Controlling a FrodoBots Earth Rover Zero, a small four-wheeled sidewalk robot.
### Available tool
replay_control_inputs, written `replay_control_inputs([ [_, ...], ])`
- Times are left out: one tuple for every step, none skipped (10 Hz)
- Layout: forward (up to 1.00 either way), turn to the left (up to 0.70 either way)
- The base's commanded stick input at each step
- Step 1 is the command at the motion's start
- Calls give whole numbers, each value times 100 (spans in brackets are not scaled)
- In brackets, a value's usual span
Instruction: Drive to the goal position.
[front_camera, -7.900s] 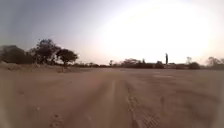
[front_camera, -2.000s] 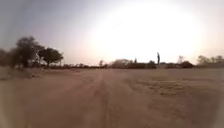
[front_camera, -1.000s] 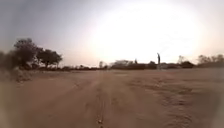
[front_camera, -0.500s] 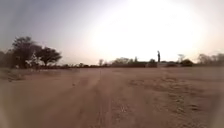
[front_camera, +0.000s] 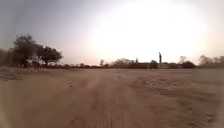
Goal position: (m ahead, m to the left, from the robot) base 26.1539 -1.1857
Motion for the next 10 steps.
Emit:
replay_control_inputs([
  [70, 0],
  [70, 0],
  [70, 0],
  [70, 0],
  [70, 0],
  [70, 0],
  [70, 0],
  [70, 0],
  [70, 0],
  [70, 0],
])
